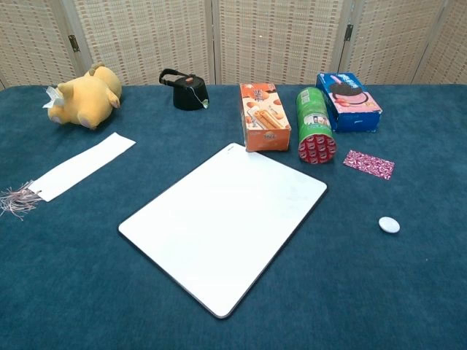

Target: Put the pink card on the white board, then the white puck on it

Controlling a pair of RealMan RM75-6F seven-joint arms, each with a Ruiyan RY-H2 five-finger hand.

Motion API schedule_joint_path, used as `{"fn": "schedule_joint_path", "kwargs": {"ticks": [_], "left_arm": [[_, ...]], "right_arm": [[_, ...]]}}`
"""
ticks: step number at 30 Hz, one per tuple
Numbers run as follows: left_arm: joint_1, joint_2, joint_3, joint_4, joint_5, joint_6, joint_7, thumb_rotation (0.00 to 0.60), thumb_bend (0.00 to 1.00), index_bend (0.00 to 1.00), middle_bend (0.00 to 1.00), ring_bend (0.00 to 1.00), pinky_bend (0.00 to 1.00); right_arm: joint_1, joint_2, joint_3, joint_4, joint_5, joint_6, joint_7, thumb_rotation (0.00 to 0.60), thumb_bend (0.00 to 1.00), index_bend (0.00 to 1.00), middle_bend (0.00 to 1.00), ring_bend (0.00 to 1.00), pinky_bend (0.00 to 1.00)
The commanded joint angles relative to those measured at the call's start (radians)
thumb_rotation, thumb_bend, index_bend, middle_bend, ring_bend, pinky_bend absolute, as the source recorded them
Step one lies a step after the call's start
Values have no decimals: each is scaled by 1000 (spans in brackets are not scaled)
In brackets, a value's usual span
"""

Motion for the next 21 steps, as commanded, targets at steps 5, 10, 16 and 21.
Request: {"fn": "schedule_joint_path", "kwargs": {"ticks": [5,10,16,21], "left_arm": [[-5,-6,-6,4,0,1,2,600,163,62,123,87,45],[-4,-8,-4,1,9,9,5,600,164,63,123,87,45],[-1,-6,-2,-2,11,14,5,600,164,63,123,87,45],[1,-5,0,-3,10,16,0,600,163,63,123,87,45]], "right_arm": [[0,0,1,-1,6,-2,-1,537,424,0,31,59,6],[-1,1,2,-2,8,-1,5,536,423,0,31,65,6],[4,-3,2,-1,10,-13,11,537,424,0,31,69,7],[11,-7,5,-1,15,-21,6,535,424,0,31,83,8]]}}
